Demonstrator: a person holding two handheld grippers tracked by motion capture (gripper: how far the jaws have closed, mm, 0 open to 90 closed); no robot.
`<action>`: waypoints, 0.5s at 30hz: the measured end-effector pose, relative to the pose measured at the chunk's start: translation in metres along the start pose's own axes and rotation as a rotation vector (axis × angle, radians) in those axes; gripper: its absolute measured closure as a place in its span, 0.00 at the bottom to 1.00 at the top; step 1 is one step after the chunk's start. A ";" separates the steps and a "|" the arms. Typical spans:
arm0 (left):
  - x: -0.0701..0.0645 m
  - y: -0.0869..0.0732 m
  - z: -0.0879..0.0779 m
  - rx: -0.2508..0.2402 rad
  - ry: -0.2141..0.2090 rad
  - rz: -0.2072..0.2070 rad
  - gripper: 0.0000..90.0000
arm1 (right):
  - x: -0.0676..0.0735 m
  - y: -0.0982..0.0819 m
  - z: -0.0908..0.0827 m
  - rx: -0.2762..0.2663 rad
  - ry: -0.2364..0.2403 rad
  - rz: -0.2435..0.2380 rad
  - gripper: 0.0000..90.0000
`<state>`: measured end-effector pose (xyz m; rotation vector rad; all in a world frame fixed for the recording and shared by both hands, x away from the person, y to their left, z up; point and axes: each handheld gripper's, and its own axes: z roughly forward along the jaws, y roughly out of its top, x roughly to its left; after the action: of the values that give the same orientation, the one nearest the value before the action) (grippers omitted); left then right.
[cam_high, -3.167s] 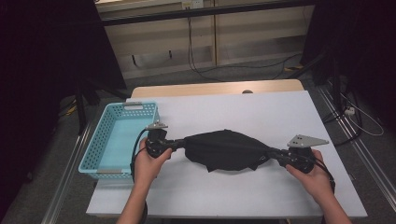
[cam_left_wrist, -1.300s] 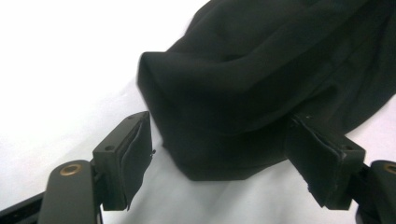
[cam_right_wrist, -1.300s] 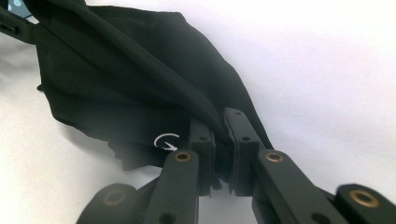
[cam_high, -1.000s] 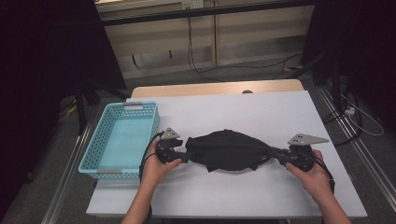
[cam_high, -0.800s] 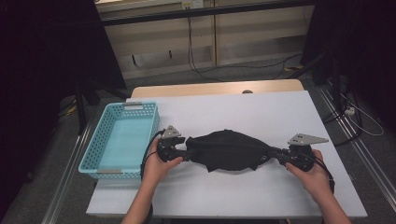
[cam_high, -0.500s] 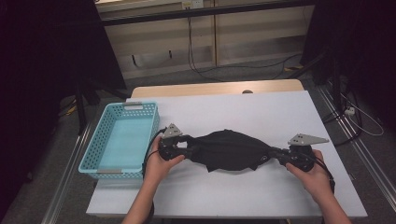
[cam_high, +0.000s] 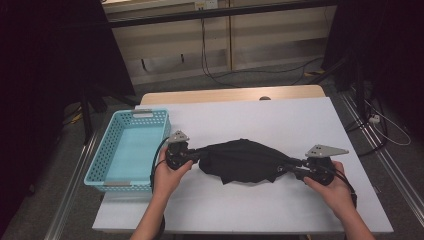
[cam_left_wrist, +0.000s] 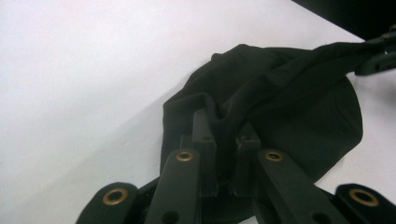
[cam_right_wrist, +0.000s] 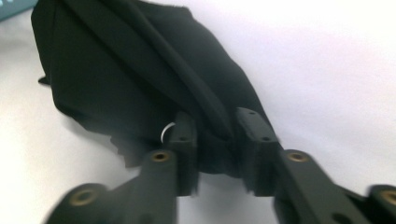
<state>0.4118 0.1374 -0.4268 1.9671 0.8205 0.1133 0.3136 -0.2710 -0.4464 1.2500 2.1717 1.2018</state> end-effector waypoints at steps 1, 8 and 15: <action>0.000 0.000 -0.001 -0.001 0.003 -0.008 0.93 | 0.001 0.000 0.000 0.007 -0.006 -0.010 0.66; 0.003 0.000 -0.004 -0.005 0.005 -0.047 0.93 | 0.000 -0.002 0.000 0.010 -0.026 -0.043 0.77; 0.001 0.006 -0.007 0.008 -0.003 -0.041 0.94 | -0.002 0.007 -0.009 -0.051 -0.017 -0.037 0.92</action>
<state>0.4129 0.1418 -0.4189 1.9565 0.8599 0.0826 0.3123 -0.2752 -0.4360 1.1895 2.1291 1.2196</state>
